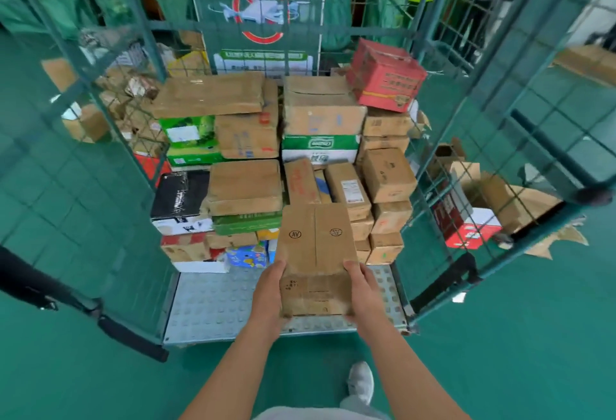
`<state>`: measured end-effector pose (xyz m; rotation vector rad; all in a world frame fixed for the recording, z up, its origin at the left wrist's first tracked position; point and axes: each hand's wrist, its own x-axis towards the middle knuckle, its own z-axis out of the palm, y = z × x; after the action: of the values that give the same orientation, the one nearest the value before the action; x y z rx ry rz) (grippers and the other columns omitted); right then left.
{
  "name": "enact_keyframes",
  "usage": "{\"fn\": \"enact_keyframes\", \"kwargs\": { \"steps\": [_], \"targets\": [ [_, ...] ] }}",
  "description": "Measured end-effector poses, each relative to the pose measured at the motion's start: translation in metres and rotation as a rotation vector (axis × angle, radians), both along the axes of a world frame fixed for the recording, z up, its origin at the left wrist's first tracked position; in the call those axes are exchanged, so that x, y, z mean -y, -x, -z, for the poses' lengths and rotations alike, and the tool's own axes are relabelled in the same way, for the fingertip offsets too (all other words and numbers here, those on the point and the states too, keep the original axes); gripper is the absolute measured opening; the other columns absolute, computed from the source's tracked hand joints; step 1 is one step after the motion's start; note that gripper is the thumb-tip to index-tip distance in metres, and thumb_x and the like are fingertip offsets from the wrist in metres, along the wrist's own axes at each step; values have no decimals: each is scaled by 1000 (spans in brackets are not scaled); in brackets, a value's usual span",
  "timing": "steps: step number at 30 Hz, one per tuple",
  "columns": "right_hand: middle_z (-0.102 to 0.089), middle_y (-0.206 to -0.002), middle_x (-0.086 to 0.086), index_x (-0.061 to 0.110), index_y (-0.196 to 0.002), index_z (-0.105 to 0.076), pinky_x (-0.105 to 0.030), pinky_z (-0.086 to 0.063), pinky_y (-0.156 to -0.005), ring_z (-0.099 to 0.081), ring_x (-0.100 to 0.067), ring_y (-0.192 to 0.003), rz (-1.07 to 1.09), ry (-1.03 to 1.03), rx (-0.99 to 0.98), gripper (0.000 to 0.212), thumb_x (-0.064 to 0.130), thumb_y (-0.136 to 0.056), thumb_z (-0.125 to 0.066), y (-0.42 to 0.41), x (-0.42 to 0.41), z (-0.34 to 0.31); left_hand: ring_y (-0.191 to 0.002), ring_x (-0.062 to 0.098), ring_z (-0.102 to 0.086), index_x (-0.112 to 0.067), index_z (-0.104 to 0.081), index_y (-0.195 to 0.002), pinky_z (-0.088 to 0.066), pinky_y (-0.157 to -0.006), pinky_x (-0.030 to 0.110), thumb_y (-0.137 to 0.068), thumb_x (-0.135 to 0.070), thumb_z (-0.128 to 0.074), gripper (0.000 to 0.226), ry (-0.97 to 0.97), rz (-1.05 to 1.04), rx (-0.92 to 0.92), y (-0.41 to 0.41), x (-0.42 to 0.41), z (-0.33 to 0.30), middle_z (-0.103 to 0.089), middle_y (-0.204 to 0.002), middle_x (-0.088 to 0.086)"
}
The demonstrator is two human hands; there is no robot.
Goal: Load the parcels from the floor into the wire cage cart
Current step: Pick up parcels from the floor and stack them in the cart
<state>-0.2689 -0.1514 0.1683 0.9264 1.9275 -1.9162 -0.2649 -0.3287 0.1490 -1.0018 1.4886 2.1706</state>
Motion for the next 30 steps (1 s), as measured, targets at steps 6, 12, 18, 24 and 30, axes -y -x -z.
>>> {"fn": "enact_keyframes", "kwargs": {
  "steps": [6, 12, 18, 24, 30],
  "targets": [
    [-61, -126, 7, 44, -126, -55, -50, -53, -92, -58, -23, -113, -36, 35, -4, 55, 72, -79, -62, 55, 28, -4, -107, 22, -71, -39, -66, -121, -53, -77, 40, -85, -66, -64, 45, 15, -76, -14, 46, 23, -8, -77, -113, -6],
    [-57, -132, 8, 44, -130, -55, -57, -46, -105, -53, -24, -123, -44, 50, -55, 71, 79, -68, -62, 139, 30, -9, -109, 19, -67, -40, -62, -123, -49, -81, 41, -93, -62, -61, 38, 26, -108, -48, 127, 22, -9, -73, -117, -8],
    [-55, -135, 9, 37, -131, -52, -54, -41, -111, -51, -19, -124, -68, 52, -135, 63, 73, -80, -60, 278, 12, -34, -117, 19, -66, -50, -62, -121, -47, -102, 58, -79, -80, -64, 52, 71, -67, -134, 262, 4, -27, -70, -126, -15],
    [-59, -120, 12, 36, -130, -48, -49, -47, -106, -58, -15, -111, -95, -18, -284, 56, 75, -90, -53, 442, -17, -66, -112, 18, -64, -44, -57, -125, -51, -97, 48, -95, -64, -57, 36, 60, -18, -177, 431, -24, -76, -68, -123, -10],
    [-42, -151, -4, 30, -154, -41, -47, -36, -117, -41, -29, -142, -329, -433, -384, 88, 84, -85, -51, 581, -49, -85, -114, 18, -64, -43, -56, -132, -57, -87, 44, -90, -71, -56, 51, 133, -32, -235, 575, -43, -99, -66, -125, -12]
  ]
}}
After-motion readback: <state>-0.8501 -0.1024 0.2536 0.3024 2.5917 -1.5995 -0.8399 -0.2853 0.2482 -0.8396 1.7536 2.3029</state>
